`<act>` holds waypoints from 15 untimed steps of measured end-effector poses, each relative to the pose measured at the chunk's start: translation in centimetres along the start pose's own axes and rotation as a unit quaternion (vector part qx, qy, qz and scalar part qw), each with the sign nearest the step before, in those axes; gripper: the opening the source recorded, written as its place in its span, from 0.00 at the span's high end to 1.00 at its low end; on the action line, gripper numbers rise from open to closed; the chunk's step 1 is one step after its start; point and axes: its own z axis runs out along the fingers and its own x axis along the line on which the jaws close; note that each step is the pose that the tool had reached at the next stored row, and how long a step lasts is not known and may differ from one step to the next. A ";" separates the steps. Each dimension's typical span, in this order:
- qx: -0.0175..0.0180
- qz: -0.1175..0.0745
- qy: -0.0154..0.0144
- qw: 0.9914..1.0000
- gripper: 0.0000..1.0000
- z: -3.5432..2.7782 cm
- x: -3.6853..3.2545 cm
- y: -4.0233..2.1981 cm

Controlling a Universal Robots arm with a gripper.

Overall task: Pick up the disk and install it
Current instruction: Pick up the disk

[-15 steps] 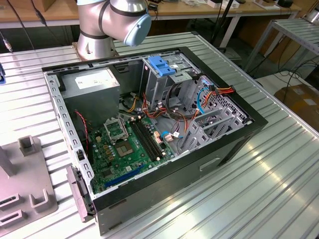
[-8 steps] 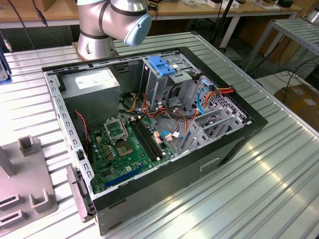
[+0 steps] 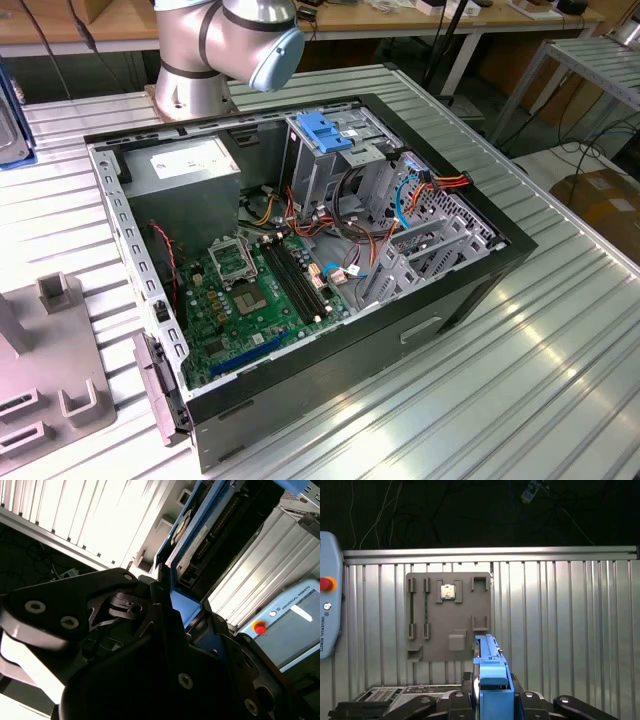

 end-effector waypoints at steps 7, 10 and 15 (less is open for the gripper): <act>0.000 0.000 0.000 1.000 0.63 -0.02 -0.03 -0.91; 0.000 0.000 0.000 1.000 0.63 -0.03 -0.04 -1.24; 0.000 0.000 0.000 1.000 0.63 -0.04 -0.05 -1.83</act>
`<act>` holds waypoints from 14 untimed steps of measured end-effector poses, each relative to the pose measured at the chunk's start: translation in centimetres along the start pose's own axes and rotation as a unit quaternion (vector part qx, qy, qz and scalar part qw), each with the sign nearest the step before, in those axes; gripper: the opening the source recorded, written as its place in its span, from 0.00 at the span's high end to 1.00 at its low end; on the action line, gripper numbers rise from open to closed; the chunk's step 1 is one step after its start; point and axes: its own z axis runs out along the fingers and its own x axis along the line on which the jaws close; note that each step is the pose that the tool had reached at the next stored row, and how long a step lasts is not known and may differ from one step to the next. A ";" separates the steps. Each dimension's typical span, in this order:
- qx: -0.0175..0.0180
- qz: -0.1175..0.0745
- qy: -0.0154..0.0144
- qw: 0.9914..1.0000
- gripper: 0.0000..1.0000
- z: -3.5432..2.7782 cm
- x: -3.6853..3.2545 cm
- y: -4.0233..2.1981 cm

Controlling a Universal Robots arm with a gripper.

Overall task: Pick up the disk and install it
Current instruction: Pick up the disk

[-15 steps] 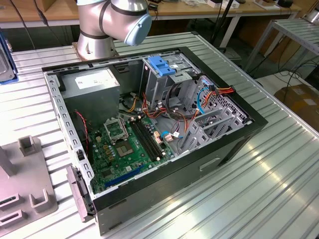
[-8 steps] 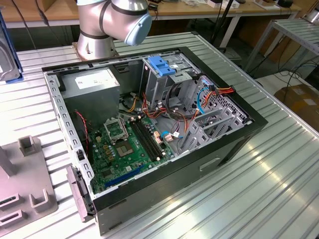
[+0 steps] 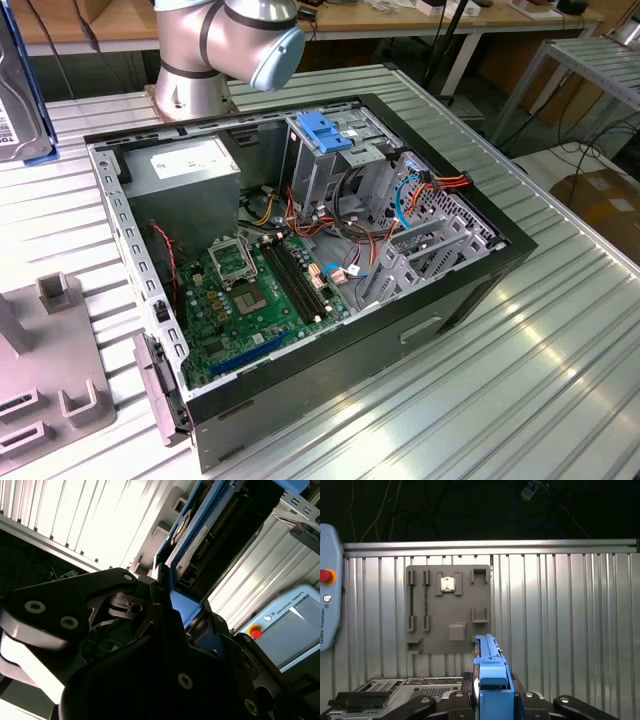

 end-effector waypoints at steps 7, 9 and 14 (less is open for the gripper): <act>0.000 0.000 0.000 1.000 0.63 -0.01 -0.02 -0.73; 0.000 0.000 0.000 1.000 0.63 -0.02 -0.03 -1.02; 0.000 0.000 0.000 1.000 0.63 -0.03 -0.05 -1.61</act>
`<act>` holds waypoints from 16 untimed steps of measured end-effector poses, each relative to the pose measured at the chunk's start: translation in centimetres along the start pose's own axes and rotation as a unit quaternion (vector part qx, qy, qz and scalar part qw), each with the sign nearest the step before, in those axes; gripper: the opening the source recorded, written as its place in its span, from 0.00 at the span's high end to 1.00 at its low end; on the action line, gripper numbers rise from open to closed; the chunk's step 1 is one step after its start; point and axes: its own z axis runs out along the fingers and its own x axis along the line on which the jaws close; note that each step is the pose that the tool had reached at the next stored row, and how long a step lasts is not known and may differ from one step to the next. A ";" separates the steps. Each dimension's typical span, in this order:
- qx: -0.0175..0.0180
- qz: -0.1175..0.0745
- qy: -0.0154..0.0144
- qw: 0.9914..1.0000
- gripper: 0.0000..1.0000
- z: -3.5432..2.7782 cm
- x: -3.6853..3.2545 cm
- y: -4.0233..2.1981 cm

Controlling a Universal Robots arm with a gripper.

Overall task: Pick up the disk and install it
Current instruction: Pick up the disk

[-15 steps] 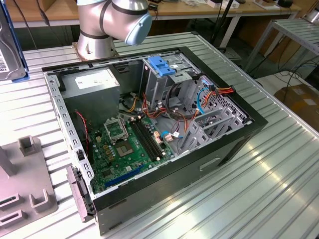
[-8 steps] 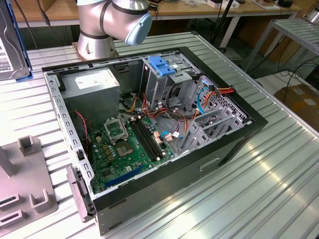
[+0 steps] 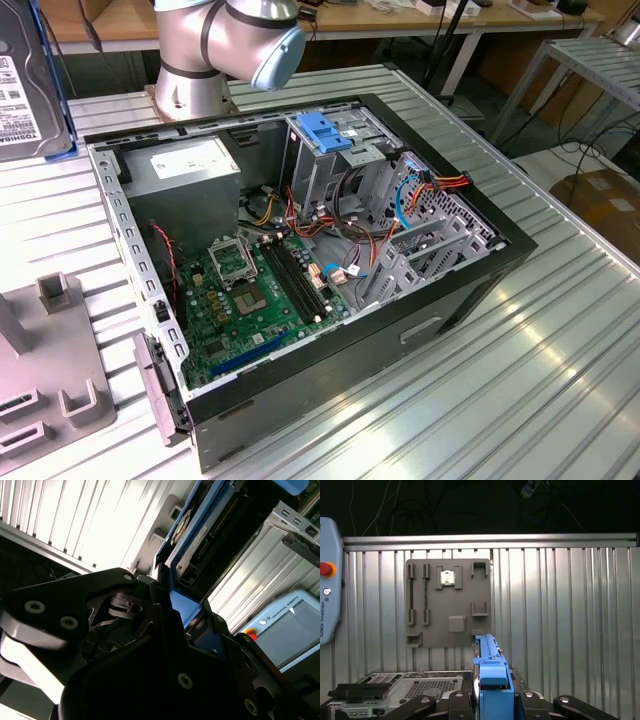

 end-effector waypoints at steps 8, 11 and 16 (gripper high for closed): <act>0.000 0.000 0.000 1.000 0.63 -0.02 -0.02 -0.84; 0.000 0.000 0.000 1.000 0.63 -0.03 -0.04 -1.30; 0.000 0.000 0.000 1.000 0.63 -0.04 -0.06 -1.94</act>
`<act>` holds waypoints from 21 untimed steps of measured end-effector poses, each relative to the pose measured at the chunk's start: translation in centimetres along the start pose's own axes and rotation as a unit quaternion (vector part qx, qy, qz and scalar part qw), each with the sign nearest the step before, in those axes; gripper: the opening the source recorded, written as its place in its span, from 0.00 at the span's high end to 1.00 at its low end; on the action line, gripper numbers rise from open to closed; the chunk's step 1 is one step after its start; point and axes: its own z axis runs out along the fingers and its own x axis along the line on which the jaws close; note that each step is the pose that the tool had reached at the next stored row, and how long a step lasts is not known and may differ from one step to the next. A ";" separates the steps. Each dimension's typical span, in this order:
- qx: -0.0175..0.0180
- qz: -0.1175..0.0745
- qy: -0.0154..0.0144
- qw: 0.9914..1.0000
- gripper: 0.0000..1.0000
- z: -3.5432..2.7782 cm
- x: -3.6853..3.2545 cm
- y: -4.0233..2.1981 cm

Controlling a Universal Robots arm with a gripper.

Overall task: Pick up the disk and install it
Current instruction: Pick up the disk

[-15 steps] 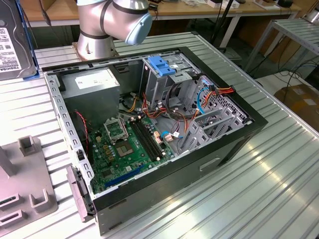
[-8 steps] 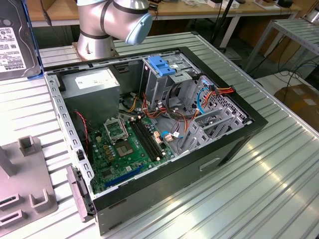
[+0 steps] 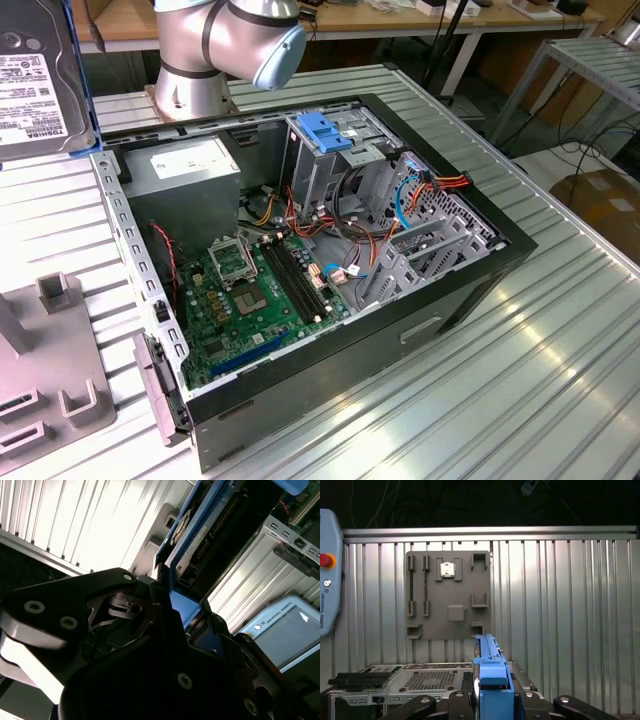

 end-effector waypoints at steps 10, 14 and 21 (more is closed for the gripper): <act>0.000 0.000 0.000 1.000 0.63 -0.04 -0.04 -1.41; 0.000 0.000 0.000 1.000 0.63 -0.04 -0.05 -1.83; 0.000 0.000 0.000 1.000 0.63 -0.06 -0.08 -2.66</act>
